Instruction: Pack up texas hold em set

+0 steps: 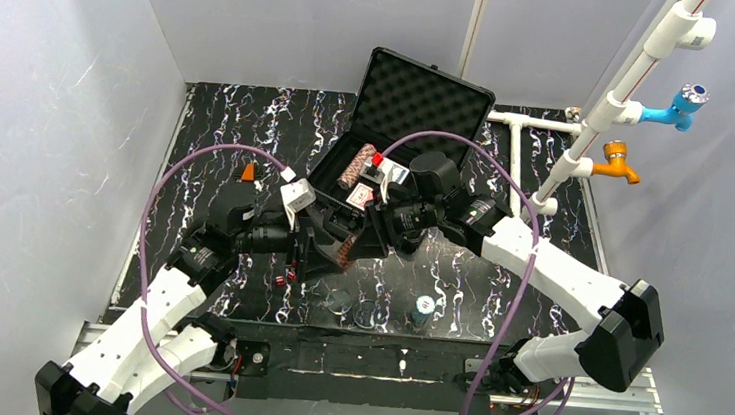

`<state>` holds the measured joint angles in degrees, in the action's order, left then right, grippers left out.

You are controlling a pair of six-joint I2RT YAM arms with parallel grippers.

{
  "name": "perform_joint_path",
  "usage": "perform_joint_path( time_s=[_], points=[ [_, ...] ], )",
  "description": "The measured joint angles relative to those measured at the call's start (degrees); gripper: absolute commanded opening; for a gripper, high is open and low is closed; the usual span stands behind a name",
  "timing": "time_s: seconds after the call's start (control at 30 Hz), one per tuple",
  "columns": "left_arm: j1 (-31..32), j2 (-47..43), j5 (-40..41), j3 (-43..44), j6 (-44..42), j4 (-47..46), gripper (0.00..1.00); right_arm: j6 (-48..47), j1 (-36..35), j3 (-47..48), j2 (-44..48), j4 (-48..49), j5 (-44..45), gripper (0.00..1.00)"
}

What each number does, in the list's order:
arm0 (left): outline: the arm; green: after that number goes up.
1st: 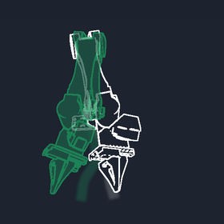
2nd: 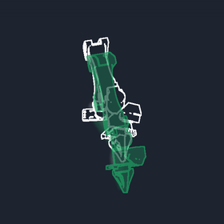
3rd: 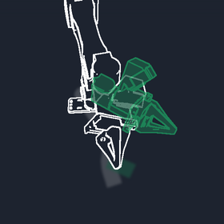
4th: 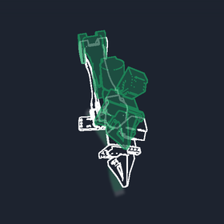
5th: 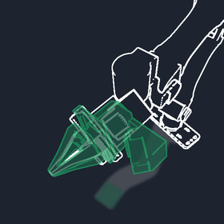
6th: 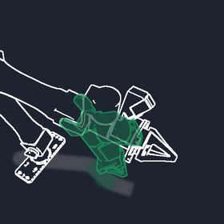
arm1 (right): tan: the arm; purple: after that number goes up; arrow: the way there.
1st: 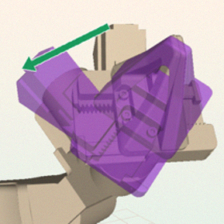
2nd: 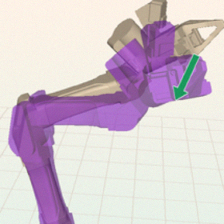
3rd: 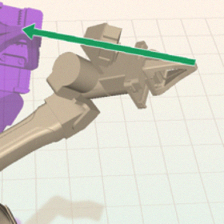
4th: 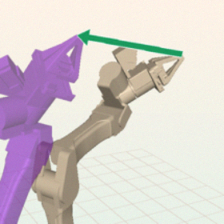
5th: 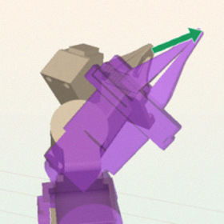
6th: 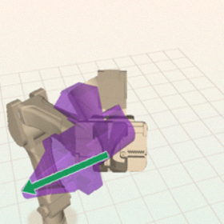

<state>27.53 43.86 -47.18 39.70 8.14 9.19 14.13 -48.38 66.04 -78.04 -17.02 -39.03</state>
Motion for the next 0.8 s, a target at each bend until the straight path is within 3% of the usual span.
perform_joint_path(
  time_s=[0.27,0.8],
  points=[
    [0.15,1.95,-1.27,0.0,3.23,-1.68,0.75,-0.81,0.0,0.96,0.0,1.29,-2.89,0.01],
    [2.05,2.99,-2.73,0.0,4.5,-2.75,0.56,0.96,0.0,0.94,-0.04,4.7,-6.97,0.01]
  ],
)
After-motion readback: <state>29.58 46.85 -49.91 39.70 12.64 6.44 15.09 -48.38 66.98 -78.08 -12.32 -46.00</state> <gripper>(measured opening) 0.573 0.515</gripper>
